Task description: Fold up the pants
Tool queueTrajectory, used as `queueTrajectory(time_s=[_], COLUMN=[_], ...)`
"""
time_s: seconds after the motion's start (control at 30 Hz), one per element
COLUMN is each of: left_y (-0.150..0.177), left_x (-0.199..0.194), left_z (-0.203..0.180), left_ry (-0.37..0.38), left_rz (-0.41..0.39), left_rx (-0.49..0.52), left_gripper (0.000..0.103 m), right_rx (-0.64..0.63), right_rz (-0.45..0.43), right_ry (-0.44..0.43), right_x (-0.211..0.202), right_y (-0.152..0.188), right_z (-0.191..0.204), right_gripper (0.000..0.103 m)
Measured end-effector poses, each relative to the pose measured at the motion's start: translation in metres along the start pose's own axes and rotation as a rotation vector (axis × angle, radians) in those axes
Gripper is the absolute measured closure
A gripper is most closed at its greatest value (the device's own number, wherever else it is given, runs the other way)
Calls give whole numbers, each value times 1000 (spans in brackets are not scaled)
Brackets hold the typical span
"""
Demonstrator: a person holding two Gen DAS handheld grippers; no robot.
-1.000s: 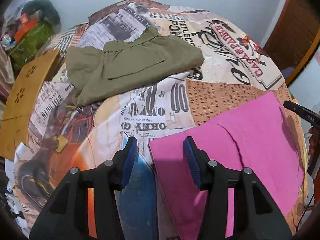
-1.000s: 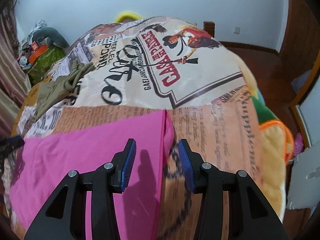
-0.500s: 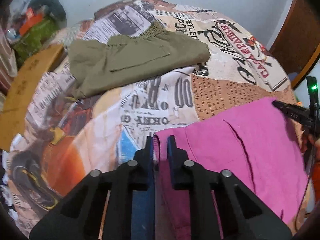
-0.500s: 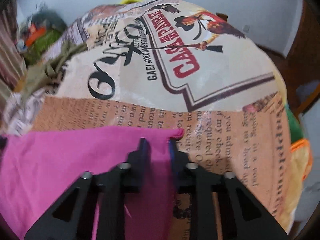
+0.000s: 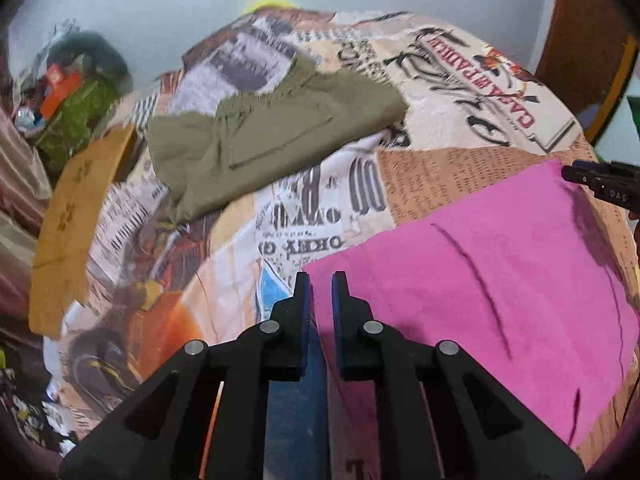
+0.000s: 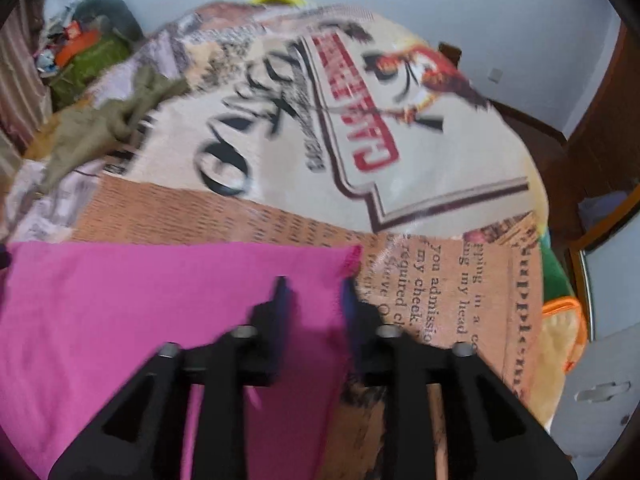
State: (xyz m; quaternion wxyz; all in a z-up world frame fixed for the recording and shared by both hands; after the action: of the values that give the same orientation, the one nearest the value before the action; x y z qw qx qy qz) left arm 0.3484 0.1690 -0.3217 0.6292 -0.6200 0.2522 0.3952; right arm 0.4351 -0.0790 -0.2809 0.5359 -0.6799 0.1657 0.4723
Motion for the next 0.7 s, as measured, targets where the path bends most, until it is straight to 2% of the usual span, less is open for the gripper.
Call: queueTrajectory(time_s=[0.13,0.2,0.23,0.27,0.33,0.47,0.57,0.63,0.7], left_y=[-13,-19,-20,-21,-21,-6,11,20,26], left_x=[-19,-24,-26,-27,-26,-7,9,13,9], left_z=[-15,-26,-31,-35,-45,-61,-66,-66,-64], left_ry=[45,74,87,95,104,115,116,98,90], left_rz=[-36,-42,-47,-51,-53,13,80,85,78], left_rx=[15,19,18,19,33,58,58,61,71], left_gripper=[91,74,70,62,59,55,55,50,45], right_rx=[-40,-56,-65,-68,-67,-61,-47,-59,-116], right_rz=[-81,-105,-114,-119,-122,-47,70,155,115], right_ry=[-67,-99,-117,-130,-166,-206,-241,-244,-219], right_x=[-37,-49,-55,-54,-55,-39,-20,-9,-14], right_y=[-15,-18,-19,-23,-21,-2,31,55,64], right_z=[30,46,55,65,83,106,119,124,126], right_gripper=[66,64,61,57,53,44,41,41,37])
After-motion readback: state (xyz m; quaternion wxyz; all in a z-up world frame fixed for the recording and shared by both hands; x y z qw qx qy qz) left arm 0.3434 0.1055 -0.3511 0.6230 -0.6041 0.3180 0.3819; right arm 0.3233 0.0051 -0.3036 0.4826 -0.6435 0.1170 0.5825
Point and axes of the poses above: each gripper's, at about its wrist camera, not at the fingertips, and x roughly the way its jaws point, z to its left, y to its underside, the point moved 9 cm from there along x, roughly the way its jaws point, and after that the axes turned 5 degrees about -z, right-handed, at the moved point
